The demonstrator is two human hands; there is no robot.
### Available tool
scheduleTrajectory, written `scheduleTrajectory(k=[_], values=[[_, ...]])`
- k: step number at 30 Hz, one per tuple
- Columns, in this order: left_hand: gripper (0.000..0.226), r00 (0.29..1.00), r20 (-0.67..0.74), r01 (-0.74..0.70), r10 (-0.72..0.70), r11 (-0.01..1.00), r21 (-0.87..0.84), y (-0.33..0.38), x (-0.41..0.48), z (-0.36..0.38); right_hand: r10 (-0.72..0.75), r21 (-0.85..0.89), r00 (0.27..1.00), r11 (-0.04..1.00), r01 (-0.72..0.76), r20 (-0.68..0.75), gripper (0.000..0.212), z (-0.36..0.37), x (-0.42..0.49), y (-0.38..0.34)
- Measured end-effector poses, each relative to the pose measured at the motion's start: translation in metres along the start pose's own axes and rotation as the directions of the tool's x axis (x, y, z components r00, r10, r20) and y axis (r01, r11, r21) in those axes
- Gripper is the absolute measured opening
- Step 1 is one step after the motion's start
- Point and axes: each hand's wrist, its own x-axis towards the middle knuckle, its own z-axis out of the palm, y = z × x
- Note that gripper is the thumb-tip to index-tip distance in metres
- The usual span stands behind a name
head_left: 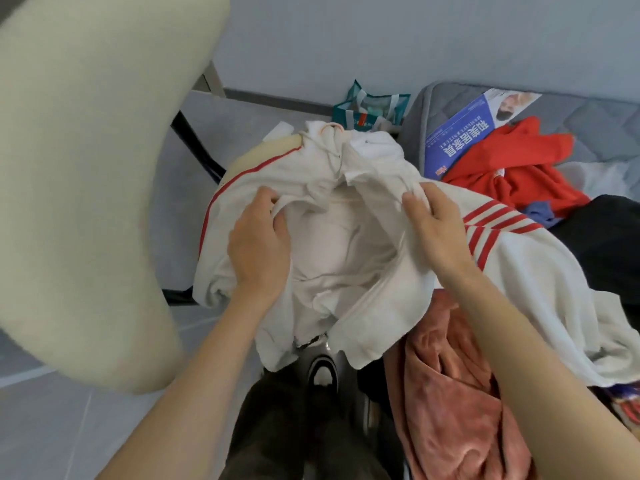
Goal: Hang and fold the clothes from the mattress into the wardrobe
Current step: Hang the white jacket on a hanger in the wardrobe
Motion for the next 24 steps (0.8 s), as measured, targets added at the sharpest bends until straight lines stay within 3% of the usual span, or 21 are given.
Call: scheduleTrajectory(k=[3,6,8,11,14,16,18,21,23,24], values=[[0.013,0.995,-0.003,0.1,-0.102,0.979,-0.177,0.023,0.049,0.008,-0.039,-0.034,0.999,0.999,0.039,-0.012,0.024,0.0,0.039,-0.017],[0.029,0.914,0.348,0.37,-0.21,0.783,-0.499,0.03,0.074,0.027,-0.039,-0.208,0.999,0.977,0.038,0.0,0.042,0.015,0.058,-0.012],[0.04,0.854,0.491,0.42,-0.173,0.787,-0.452,0.021,0.065,0.038,-0.062,-0.346,0.997,0.937,0.044,-0.042,0.053,0.027,0.046,-0.002],[0.039,0.849,0.504,0.349,-0.158,0.884,-0.312,-0.011,0.024,0.045,-0.172,-0.42,0.984,0.897,0.136,-0.049,0.034,0.046,0.005,0.026],[0.038,0.914,0.362,0.204,-0.183,0.979,-0.021,-0.053,-0.024,0.047,0.025,-0.376,0.999,0.927,-0.011,0.032,0.012,0.06,-0.036,0.059],[0.03,0.92,0.217,0.338,-0.328,0.941,-0.009,-0.074,-0.049,0.044,0.185,-0.33,0.983,0.929,-0.169,0.017,0.008,0.068,-0.056,0.073],[0.029,0.823,0.191,0.559,-0.534,0.822,-0.108,-0.089,-0.072,0.043,0.325,-0.26,0.945,0.916,-0.306,0.035,0.018,0.076,-0.076,0.081],[0.034,0.636,0.224,0.77,-0.738,0.622,-0.138,-0.1,-0.094,0.043,0.509,-0.148,0.851,0.858,-0.492,0.126,0.022,0.092,-0.097,0.086],[0.036,0.424,0.359,0.897,-0.832,0.33,-0.294,-0.099,-0.098,0.043,0.648,0.068,0.743,0.744,-0.665,0.169,0.015,0.102,-0.102,0.089],[0.033,0.324,0.462,0.915,-0.826,0.15,-0.374,-0.098,-0.097,0.044,0.709,0.218,0.673,0.637,-0.739,0.21,0.014,0.106,-0.101,0.089]])
